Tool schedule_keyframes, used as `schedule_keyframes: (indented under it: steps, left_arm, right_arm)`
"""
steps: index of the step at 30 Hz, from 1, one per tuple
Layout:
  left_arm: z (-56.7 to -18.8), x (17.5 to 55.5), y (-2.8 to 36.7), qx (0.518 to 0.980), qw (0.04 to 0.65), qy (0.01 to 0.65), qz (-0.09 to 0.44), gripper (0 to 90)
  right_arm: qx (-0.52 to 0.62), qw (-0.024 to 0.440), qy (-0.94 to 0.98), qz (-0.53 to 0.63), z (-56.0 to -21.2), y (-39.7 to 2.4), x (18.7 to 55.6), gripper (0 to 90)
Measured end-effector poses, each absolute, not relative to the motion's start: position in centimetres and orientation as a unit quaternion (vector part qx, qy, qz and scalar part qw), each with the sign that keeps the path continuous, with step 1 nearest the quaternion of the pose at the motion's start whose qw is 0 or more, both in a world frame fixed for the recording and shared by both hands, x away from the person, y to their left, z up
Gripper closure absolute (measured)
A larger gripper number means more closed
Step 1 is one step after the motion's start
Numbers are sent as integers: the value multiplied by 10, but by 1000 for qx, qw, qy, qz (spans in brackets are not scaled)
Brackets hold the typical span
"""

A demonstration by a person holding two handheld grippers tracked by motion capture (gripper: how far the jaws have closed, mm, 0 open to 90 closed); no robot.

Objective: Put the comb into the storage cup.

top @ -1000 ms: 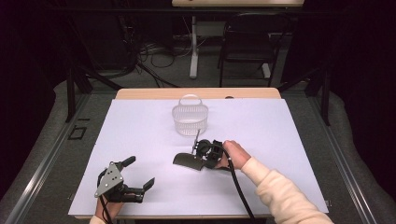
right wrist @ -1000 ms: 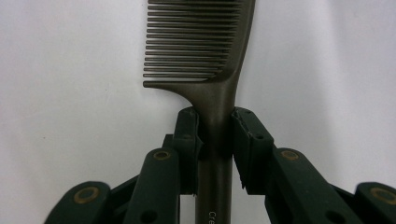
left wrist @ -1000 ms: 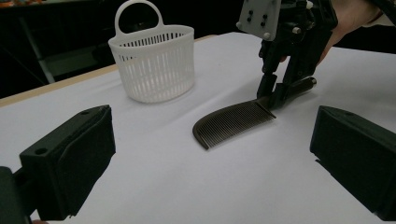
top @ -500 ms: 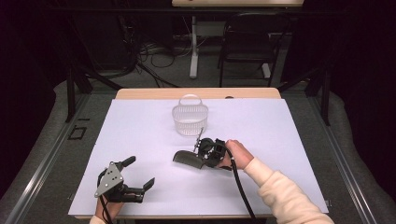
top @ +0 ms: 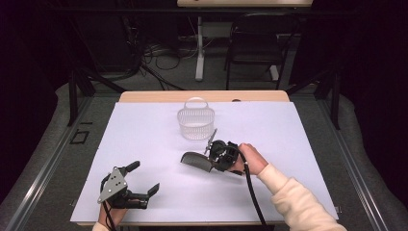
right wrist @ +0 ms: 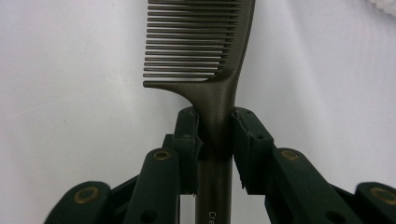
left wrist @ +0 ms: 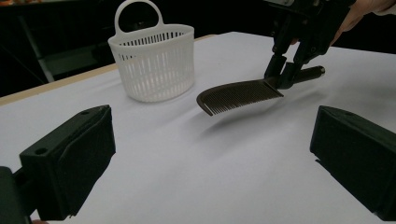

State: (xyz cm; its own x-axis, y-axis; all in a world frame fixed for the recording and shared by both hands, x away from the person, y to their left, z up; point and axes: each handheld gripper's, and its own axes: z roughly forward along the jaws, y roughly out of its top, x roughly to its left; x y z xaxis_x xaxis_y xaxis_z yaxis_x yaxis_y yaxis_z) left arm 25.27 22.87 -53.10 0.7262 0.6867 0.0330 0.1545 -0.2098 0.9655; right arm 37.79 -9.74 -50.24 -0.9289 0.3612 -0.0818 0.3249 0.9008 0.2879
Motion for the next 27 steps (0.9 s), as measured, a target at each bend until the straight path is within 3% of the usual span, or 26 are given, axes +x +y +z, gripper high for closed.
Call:
schedule_keyframes:
  steps: [27]
  left_arm:
    - [-531,253,229,742,560,284,238,1]
  right_arm:
    - [197,74,961,178,-492,-119,372,724]
